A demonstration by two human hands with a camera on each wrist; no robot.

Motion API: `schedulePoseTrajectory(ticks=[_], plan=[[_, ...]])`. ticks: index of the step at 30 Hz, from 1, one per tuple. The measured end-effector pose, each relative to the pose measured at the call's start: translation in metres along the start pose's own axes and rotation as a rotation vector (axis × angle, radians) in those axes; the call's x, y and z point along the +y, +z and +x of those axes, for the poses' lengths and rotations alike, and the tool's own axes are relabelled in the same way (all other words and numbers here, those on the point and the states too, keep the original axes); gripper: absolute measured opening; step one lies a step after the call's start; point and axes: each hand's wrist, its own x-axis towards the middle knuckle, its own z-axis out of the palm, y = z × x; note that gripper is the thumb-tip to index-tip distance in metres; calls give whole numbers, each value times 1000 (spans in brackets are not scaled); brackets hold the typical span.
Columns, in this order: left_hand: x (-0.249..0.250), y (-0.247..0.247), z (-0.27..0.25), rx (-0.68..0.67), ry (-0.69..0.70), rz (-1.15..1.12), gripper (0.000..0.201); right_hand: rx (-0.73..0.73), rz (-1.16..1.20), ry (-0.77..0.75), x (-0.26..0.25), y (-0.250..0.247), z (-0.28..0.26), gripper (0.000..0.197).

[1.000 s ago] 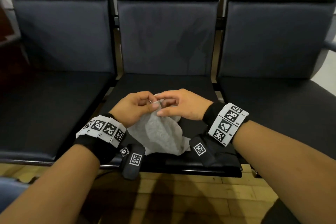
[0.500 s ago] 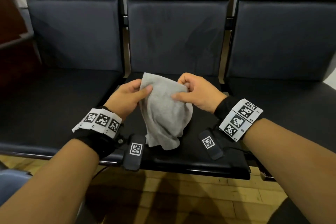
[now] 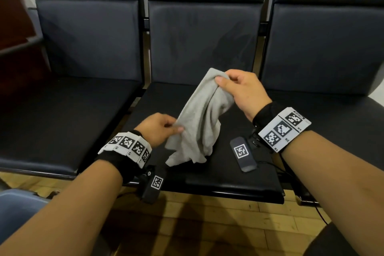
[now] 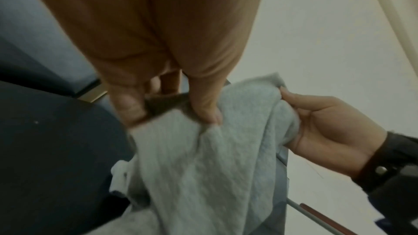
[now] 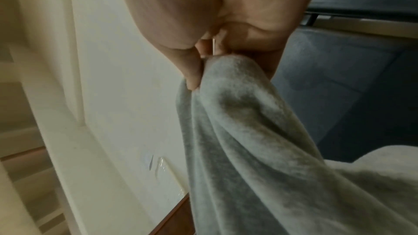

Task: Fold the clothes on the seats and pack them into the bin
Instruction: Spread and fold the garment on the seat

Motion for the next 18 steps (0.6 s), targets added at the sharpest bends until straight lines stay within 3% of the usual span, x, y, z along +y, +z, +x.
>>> schedulePoseTrajectory(ticks=[3, 8, 10, 15, 17, 18], plan=[[0, -8, 3, 192, 47, -98, 16, 0, 25, 64, -2, -8, -1, 42], [-6, -15, 2, 159, 86, -129, 19, -182, 204, 127, -3, -6, -7, 16], [-5, -16, 2, 146, 54, -115, 14, -285, 221, 124, -3, -3, -10, 19], [3, -20, -1, 177, -45, -183, 18, -312, -291, 14, 0, -11, -8, 28], [4, -20, -2, 148, -58, -204, 15, -310, -373, 66, 6, -13, -8, 19], [4, -19, -2, 117, -65, -222, 14, -299, -405, 102, 9, -11, -8, 25]])
